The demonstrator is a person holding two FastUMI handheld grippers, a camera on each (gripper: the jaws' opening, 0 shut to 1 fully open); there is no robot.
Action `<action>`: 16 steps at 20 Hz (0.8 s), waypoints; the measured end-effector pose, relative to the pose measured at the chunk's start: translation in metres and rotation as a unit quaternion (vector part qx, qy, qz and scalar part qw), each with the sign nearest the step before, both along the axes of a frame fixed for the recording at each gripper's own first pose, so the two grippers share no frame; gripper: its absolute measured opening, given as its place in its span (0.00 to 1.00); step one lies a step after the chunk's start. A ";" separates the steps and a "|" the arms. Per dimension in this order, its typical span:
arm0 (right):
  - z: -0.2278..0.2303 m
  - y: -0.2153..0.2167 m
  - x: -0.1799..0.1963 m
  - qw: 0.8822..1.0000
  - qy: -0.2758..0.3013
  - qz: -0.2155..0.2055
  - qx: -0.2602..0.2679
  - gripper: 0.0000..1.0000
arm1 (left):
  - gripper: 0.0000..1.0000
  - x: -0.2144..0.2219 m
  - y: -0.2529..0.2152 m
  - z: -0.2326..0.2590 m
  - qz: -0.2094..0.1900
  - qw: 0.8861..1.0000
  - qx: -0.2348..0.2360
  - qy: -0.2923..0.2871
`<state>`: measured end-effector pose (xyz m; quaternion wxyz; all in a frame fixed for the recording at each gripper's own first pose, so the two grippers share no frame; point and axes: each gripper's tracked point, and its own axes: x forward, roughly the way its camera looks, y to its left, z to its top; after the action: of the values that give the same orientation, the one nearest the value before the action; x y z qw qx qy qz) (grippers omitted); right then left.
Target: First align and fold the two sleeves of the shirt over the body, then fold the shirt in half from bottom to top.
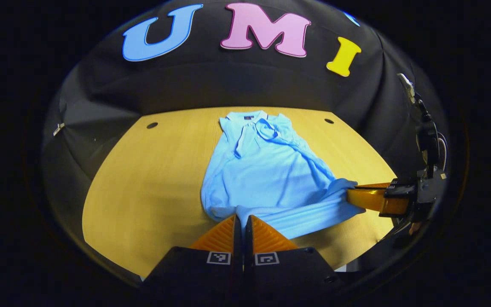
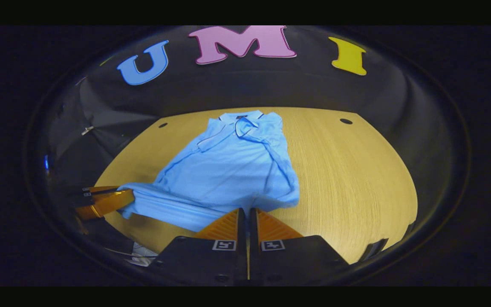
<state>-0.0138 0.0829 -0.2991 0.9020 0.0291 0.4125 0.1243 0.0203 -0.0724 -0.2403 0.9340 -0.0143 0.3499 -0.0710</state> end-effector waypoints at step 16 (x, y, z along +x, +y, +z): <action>0.068 0.015 0.200 0.995 -0.097 0.013 0.037 0.06 | 0.06 0.180 0.010 0.076 0.049 0.996 -0.007 -0.072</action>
<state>0.1864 0.0983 -0.2316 0.9342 0.0449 0.3188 0.1533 0.2004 -0.0626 -0.1645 0.9589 -0.0328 0.2804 -0.0288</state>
